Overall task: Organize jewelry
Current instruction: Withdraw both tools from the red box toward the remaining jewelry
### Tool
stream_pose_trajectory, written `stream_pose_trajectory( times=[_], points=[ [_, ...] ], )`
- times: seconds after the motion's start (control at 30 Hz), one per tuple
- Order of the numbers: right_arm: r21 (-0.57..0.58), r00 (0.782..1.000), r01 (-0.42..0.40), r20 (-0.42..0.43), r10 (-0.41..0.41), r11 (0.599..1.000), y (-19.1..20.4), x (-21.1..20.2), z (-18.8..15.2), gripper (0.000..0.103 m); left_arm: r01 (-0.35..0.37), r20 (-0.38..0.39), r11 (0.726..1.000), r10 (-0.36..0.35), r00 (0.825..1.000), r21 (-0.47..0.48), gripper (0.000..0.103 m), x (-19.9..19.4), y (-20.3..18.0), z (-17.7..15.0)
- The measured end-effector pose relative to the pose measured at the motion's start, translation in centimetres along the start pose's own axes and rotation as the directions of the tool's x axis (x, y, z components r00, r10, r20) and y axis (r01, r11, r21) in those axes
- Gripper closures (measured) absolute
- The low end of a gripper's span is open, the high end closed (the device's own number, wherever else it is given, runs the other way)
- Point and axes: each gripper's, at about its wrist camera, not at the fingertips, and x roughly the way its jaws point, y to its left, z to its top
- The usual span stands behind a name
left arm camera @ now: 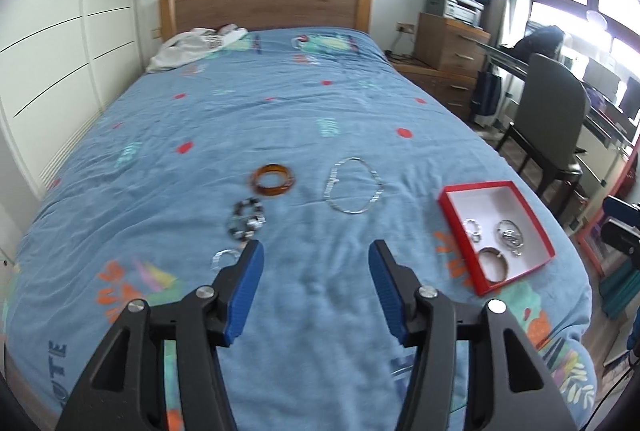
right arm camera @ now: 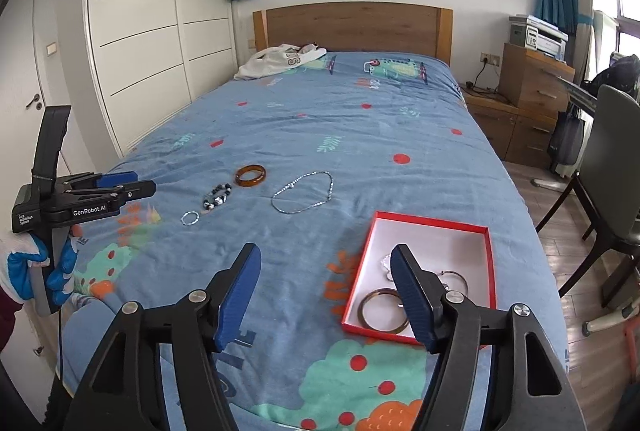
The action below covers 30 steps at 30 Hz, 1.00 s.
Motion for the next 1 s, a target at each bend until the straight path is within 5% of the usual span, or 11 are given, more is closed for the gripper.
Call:
stream_pose_trajectory(
  times=[0.43,1.0],
  points=[
    [-0.009,0.999,-0.044,-0.017,0.044,0.999,5.7,3.5,0.0,0.031,-0.126,-0.014,0.986,0.126,0.992,-0.11,0.049,-1.1,10.2,-4.6],
    [0.006,0.982,-0.137,-0.127,0.137,0.991,9.9,15.1,0.4,0.029,-0.078,-0.126,0.993,0.066,0.99,-0.093,0.049,8.9,10.2,-6.6]
  ],
)
